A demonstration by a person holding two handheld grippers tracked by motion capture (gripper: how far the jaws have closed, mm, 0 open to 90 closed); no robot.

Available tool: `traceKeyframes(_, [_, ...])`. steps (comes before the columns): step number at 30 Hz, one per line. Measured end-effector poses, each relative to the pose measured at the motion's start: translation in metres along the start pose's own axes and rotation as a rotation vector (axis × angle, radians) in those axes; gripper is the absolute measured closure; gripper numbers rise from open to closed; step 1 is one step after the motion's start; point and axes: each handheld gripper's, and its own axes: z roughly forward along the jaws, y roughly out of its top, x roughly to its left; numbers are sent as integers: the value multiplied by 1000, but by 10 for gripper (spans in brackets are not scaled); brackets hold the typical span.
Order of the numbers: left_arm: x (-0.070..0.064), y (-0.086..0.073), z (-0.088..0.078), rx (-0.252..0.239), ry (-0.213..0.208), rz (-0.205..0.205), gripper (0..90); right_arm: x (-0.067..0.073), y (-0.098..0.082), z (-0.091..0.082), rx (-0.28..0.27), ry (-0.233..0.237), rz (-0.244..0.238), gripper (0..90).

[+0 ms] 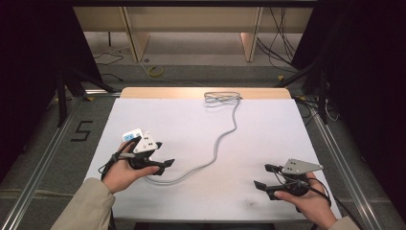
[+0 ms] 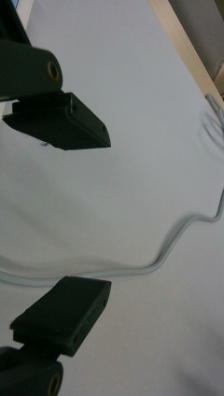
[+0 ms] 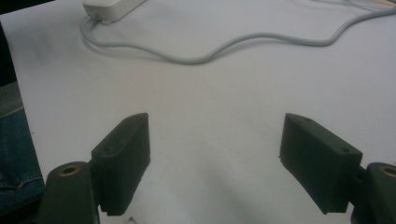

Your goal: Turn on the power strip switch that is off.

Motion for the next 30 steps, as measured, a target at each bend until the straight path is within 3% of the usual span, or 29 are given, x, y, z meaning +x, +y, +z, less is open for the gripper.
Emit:
traceKeyframes(8, [-4,-8,-5,-40,3,-4,249,0,0,0,3,-1,-1,249])
traceKeyframes(30, [-8,-39,-15,-29,27,-17,237,-1,-1,1,5,-1,3,247])
